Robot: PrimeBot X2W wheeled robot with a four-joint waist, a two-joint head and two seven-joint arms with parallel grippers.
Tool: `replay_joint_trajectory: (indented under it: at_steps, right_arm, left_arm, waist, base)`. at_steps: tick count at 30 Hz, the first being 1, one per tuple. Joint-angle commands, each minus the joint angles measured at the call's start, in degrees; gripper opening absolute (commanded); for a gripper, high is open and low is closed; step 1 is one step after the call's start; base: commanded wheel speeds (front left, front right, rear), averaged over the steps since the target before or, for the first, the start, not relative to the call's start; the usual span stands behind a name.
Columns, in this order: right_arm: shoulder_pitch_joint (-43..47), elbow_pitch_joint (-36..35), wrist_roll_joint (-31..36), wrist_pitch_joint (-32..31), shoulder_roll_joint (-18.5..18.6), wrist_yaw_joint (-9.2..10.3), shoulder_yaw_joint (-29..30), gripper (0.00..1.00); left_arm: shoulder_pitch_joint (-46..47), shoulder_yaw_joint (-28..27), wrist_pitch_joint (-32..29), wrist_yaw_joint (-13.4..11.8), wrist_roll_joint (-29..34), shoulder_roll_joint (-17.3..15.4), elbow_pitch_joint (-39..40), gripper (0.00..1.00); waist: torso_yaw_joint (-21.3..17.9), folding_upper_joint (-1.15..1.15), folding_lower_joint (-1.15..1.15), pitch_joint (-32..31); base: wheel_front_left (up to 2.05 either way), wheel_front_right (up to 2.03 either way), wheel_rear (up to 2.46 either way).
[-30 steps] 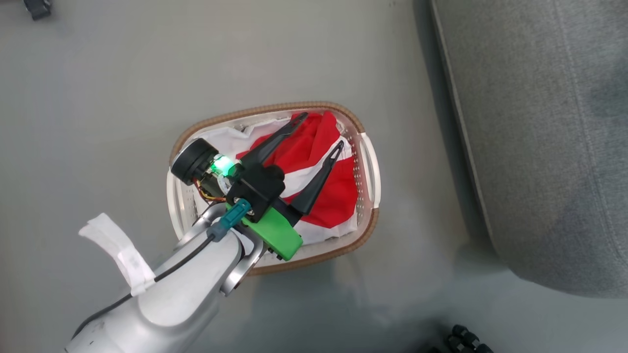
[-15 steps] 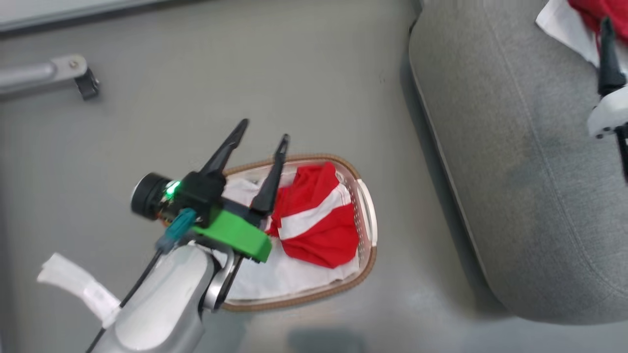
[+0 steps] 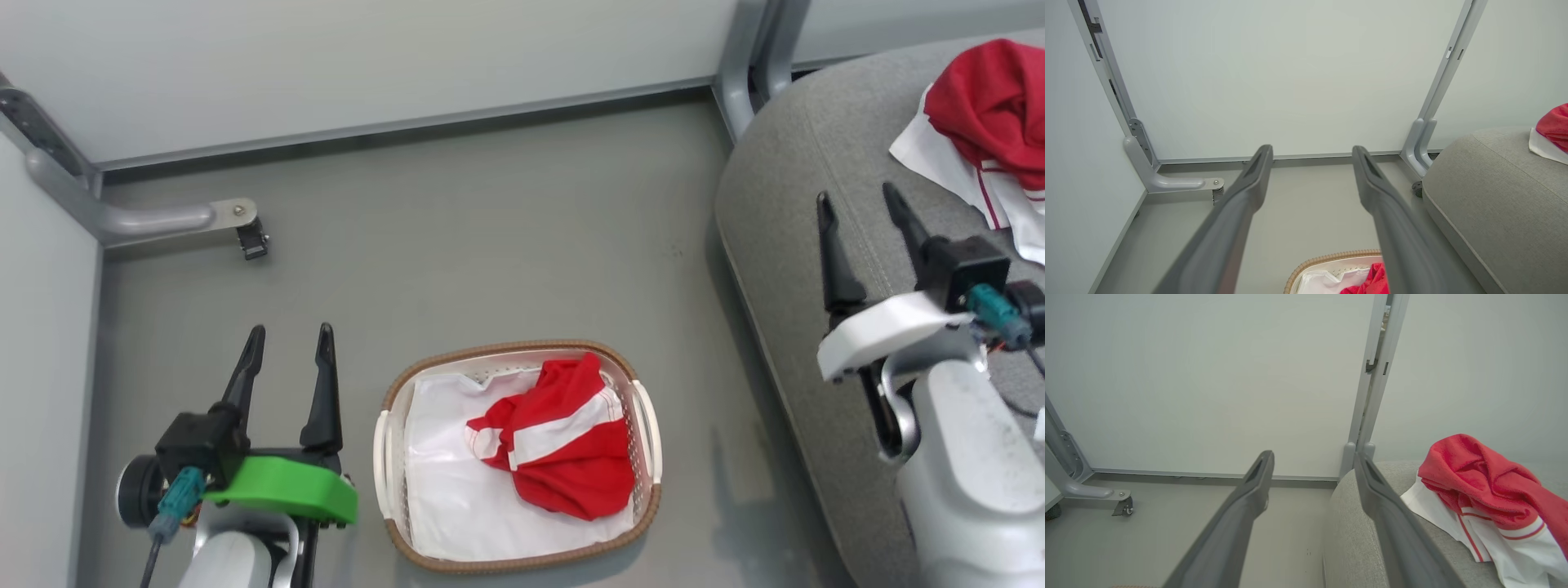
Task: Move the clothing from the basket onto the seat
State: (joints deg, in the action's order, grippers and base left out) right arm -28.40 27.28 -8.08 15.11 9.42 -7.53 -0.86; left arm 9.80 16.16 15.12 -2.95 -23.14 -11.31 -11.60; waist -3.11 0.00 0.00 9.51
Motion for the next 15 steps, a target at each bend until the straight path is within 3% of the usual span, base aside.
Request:
replay_joint_trajectory:
  at_steps: [1,8,15]
  right_arm:
    - [3.06,-1.28,0.18,0.08,-1.1,0.08,0.08,1.0]
    - [14.09,-7.54,1.73,0.07,-5.41,0.08,0.43,1.0]
    - [20.74,-11.98,2.8,0.08,-6.42,0.08,-0.23,1.0]
  left_arm:
    - [-2.23,-1.2,0.04,0.58,1.1,0.57,0.03,1.0]
    - [-7.9,-5.83,0.05,2.84,3.52,3.27,-0.06,1.0]
    - [-11.05,-8.49,0.05,4.96,5.59,5.28,-0.11,1.0]
  waist:
    - [3.37,0.0,0.0,-3.39]
    - [5.18,0.0,0.0,-5.35]
    - [5.52,0.0,0.0,-6.45]
  base:
    - [0.0,0.0,0.0]
    - [0.0,0.0,0.0]
    - [0.0,0.0,0.0]
